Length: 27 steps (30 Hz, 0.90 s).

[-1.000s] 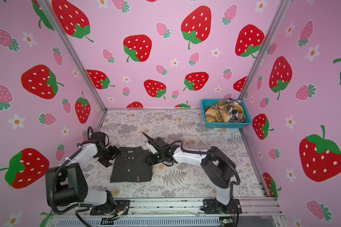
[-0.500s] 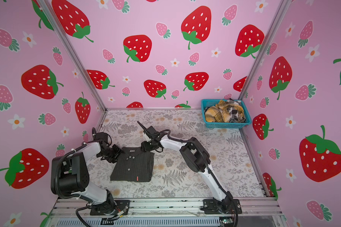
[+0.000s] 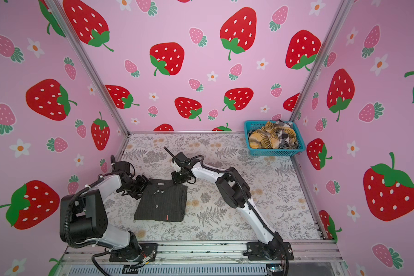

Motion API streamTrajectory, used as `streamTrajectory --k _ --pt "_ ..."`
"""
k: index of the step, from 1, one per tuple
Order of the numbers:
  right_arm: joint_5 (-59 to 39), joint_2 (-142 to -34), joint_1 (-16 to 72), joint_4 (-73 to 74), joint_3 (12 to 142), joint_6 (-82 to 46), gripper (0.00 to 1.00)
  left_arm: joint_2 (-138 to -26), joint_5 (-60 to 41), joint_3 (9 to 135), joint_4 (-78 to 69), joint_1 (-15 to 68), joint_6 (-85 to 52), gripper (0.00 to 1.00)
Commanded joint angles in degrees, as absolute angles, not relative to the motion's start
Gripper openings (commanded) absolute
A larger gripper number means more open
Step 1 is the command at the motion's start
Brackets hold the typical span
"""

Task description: Fold and stack the long sleeve shirts

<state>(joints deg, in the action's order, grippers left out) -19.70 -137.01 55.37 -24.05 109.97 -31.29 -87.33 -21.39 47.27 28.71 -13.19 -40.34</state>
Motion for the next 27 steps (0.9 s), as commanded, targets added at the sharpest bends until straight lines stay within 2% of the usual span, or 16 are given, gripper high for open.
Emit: streamTrajectory --k 1,6,11,17,22,23,25,27 --pt "-14.8 -128.5 55.7 -25.0 106.5 -31.7 0.00 -85.7 -21.8 47.4 31.6 -13.3 -39.7 0.75" --pt "-6.7 -119.3 55.8 -24.8 98.9 -34.3 0.00 -85.3 -21.9 46.5 31.5 -13.3 -39.2 0.76" --pt "-2.5 -115.2 56.1 -25.5 92.0 -37.1 0.00 -87.1 -23.5 44.7 29.3 -13.3 -39.8 0.76" --pt "0.9 -114.6 55.8 -26.0 85.6 -39.5 0.00 -87.5 -24.1 43.2 28.1 -12.6 -40.1 0.76" --pt "3.0 -116.7 55.0 -28.8 86.9 -39.1 0.00 -86.9 -24.4 42.6 28.0 -11.8 -40.6 0.76" --pt "3.1 -116.3 55.1 -29.2 87.0 -39.0 0.06 -86.8 -24.6 42.5 28.1 -11.7 -40.7 0.76" --pt "3.6 -113.7 55.5 -28.5 86.2 -39.0 0.34 -86.7 -24.7 42.6 28.4 -11.7 -40.6 0.76" --pt "4.3 -110.3 56.2 -28.9 84.9 -39.4 0.55 -86.2 -24.9 42.8 28.5 -11.7 -40.8 0.76"
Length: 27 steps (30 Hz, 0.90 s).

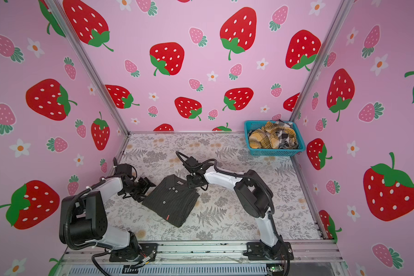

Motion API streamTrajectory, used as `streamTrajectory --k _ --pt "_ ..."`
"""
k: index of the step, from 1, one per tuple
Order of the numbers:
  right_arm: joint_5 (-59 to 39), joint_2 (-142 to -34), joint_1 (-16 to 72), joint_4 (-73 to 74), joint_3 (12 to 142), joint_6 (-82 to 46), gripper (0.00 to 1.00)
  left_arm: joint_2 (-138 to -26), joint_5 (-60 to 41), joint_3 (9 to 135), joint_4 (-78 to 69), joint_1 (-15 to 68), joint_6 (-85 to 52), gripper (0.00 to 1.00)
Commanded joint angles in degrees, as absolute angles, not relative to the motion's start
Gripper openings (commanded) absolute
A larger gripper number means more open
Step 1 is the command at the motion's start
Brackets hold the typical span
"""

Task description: Fold and stack the long sleeve shirts

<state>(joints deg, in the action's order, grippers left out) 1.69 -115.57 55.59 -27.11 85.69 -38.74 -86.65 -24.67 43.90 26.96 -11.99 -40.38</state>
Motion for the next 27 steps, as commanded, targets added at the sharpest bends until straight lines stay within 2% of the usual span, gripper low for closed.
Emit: streamTrajectory --k 1,2,5,7,8,11,13,20,27 --pt "4.5 -109.2 56.5 -29.4 84.3 -39.7 0.59 -86.0 -25.0 42.9 28.6 -11.8 -40.8 0.76" --pt "4.1 -107.6 56.8 -29.4 82.9 -40.3 0.58 -85.7 -25.2 43.1 28.7 -11.7 -40.8 0.76" --pt "-0.2 -105.0 56.9 -26.5 77.5 -43.0 0.41 -85.2 -25.5 43.3 28.8 -11.6 -41.0 0.75" --pt "-1.9 -105.0 56.9 -25.1 75.5 -43.9 0.37 -84.8 -25.8 43.3 28.7 -11.6 -41.1 0.75" --pt "-2.4 -105.2 56.9 -24.5 75.0 -44.4 0.38 -84.6 -25.9 43.2 28.7 -11.6 -41.1 0.75" --pt "-4.9 -106.6 56.4 -22.7 74.3 -44.8 0.48 -84.4 -26.4 42.8 28.7 -11.5 -41.2 0.74" --pt "-6.5 -107.5 56.3 -20.8 73.9 -45.3 0.51 -84.3 -26.5 42.6 28.8 -11.4 -41.0 0.74" --pt "-8.6 -110.3 55.5 -19.3 73.7 -46.7 0.41 -84.4 -26.7 41.6 28.3 -11.4 -41.1 0.73" --pt "-7.6 -108.7 55.0 -17.7 70.4 -48.3 0.42 -84.8 -26.7 41.4 28.0 -11.4 -41.0 0.72"
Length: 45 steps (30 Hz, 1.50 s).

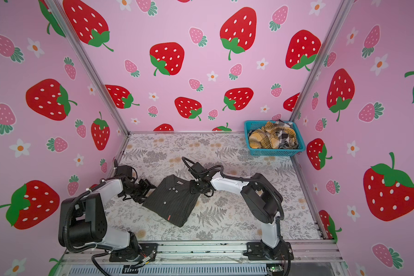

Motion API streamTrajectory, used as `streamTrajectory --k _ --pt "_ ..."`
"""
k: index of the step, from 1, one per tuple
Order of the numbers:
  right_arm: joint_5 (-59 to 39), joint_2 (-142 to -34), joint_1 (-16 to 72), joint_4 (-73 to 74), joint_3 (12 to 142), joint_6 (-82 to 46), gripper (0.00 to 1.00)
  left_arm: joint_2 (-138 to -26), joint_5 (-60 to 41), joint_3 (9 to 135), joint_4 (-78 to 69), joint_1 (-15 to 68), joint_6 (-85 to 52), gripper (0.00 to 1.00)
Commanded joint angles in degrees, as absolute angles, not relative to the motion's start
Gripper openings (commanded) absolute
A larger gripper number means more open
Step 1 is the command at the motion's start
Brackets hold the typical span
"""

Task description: Fold and stack the long sleeve shirts

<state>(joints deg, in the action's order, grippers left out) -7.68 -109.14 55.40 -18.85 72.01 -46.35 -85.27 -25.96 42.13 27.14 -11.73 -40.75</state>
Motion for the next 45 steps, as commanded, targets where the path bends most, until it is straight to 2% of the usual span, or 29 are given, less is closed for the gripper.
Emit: streamTrajectory --k 1,7,13,16,22,30,37,45 --pt "-7.5 -108.5 54.9 -17.4 69.8 -48.5 0.41 -84.8 -26.7 41.3 28.0 -11.4 -41.0 0.71" --pt "-11.4 -107.4 53.4 -11.7 66.7 -47.8 0.31 -84.8 -26.8 40.7 27.7 -11.4 -41.0 0.70" --pt "-13.6 -109.2 52.1 -9.0 67.9 -45.3 0.29 -84.6 -26.8 40.6 27.8 -11.3 -41.1 0.70" --pt "-14.6 -109.7 51.5 -7.9 68.2 -45.2 0.22 -84.7 -26.8 40.6 27.7 -11.3 -41.0 0.70" --pt "-16.0 -109.0 51.3 -7.6 69.8 -45.0 0.00 -84.8 -27.1 40.2 27.3 -11.3 -41.3 0.70" --pt "-5.4 -102.0 53.2 -27.5 74.1 -48.3 0.00 -85.7 -27.0 39.9 26.9 -11.3 -41.3 0.69" --pt "-4.6 -102.9 52.4 -23.0 65.4 -50.9 0.00 -85.8 -27.1 39.5 26.2 -10.9 -41.9 0.69" --pt "-2.1 -108.6 49.3 -20.4 66.2 -46.6 0.00 -85.0 -27.5 38.6 26.3 -10.0 -42.2 0.69"
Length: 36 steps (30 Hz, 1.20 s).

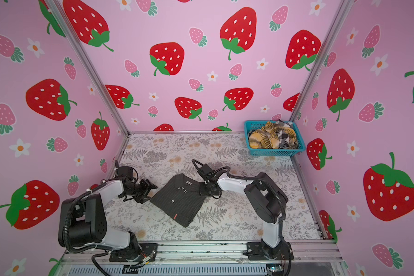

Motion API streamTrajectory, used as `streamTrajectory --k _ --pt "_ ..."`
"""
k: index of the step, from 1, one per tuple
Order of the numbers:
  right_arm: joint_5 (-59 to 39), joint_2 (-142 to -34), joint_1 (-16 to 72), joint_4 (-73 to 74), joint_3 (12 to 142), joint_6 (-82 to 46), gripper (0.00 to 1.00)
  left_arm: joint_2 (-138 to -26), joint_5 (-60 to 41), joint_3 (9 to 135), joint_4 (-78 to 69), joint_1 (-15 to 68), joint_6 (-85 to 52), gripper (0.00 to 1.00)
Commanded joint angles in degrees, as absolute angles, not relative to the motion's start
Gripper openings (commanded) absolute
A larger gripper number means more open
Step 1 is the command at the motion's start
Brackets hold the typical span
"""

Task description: Fold and stack the long sleeve shirts

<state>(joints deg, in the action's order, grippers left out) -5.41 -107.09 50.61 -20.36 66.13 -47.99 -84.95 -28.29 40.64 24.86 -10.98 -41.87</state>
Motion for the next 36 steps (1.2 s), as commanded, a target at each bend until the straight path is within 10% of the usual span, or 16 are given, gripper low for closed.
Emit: streamTrajectory --k 1,6,11,15,23,36 --pt "-1.9 -108.5 48.8 -19.5 66.1 -45.5 0.00 -85.0 -27.6 38.4 26.1 -9.1 -42.4 0.69" --pt "0.2 -109.8 47.1 -19.3 69.3 -36.2 0.00 -82.2 -28.2 36.2 25.7 -2.1 -45.3 0.68" --pt "3.5 -106.4 46.6 -22.7 73.7 -29.8 0.38 -75.7 -26.9 35.3 27.2 5.6 -48.8 0.69" --pt "6.8 -100.8 48.8 -27.4 75.2 -30.0 0.46 -71.4 -23.9 38.3 31.2 6.2 -48.9 0.68" --pt "2.9 -95.1 52.8 -26.5 69.2 -39.3 0.17 -76.4 -19.4 49.8 33.0 6.8 -48.0 0.51" --pt "-3.6 -100.0 52.1 -17.5 60.9 -41.8 0.05 -90.0 -26.8 50.4 20.9 10.8 -49.1 0.15"
